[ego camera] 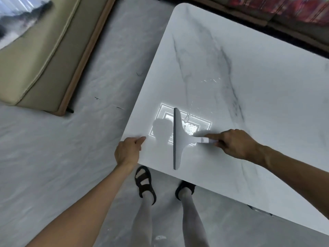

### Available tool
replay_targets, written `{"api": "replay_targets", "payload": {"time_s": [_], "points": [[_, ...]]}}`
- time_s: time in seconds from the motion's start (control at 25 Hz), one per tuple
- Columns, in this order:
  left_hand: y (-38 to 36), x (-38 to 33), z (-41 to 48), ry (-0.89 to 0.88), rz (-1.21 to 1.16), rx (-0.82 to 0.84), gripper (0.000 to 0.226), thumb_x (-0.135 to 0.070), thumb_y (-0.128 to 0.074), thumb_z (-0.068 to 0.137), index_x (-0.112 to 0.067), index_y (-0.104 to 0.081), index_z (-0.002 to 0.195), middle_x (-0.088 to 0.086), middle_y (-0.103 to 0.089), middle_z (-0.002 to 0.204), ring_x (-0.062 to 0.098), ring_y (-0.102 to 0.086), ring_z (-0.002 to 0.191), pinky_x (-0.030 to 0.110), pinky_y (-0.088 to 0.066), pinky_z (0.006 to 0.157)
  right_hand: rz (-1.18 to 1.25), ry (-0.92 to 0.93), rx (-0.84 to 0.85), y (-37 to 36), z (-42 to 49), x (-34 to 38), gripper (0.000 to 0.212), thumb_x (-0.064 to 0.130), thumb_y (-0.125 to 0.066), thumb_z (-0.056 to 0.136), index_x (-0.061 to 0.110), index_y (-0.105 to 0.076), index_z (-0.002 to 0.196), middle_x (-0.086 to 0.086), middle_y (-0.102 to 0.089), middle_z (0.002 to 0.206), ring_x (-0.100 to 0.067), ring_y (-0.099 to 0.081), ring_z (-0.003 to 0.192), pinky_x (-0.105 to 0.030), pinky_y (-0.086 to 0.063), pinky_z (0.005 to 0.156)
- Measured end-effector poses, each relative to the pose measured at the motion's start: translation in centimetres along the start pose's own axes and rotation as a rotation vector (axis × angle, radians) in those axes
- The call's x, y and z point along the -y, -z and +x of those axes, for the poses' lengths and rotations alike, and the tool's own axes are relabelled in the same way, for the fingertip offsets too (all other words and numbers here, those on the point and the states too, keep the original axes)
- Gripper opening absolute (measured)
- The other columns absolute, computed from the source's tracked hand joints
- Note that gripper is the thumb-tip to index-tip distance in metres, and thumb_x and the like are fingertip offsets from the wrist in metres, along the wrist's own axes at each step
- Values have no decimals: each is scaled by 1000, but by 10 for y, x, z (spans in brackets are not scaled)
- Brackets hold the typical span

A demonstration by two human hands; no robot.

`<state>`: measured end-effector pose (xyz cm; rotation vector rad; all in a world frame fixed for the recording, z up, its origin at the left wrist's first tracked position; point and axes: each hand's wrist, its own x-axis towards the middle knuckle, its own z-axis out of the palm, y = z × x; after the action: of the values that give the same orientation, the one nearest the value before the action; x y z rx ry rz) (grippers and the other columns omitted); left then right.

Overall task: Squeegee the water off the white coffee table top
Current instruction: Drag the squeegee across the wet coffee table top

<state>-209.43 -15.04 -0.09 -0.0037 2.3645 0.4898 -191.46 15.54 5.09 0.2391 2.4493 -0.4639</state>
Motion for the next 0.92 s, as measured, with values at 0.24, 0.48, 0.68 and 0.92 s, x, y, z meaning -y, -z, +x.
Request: {"api": "replay_targets", "payload": {"time_s": [0.24,0.48,0.68,0.92], "points": [[-21,-20,-5,-126,139,-6,28,-14,-53,92,-14,-60,119,3,-55,131,23,-52,119,41,-49,97,0,-95,-130,19,-48,-38,46,53,-31,91,77,-10,124,15,-68,78,-19,-63,73,-28,-45,58],[-35,-10,-2,28,52,118,44,3,-42,85,-13,-41,126,10,-45,138,27,-55,107,35,-47,83,66,151,-27,-31,8,58,32,56,-36,93,60,-44,124,14,-67,112,-22,-63,98,-29,-39,71],[-37,-17,7,92,178,207,52,-1,-43,85,-7,-32,135,17,-30,152,32,-44,131,37,-44,93,112,69,57,-53,-2,41,31,53,-35,94,58,-46,122,15,-64,113,-24,-62,97,-32,-48,78],[-34,-34,1,80,186,164,30,-3,-50,83,-12,-42,110,15,-44,137,31,-51,120,32,-42,79,-59,-192,10,-16,-63,-64,33,56,-31,94,60,-47,123,14,-69,109,-19,-66,95,-33,-50,77]]}}
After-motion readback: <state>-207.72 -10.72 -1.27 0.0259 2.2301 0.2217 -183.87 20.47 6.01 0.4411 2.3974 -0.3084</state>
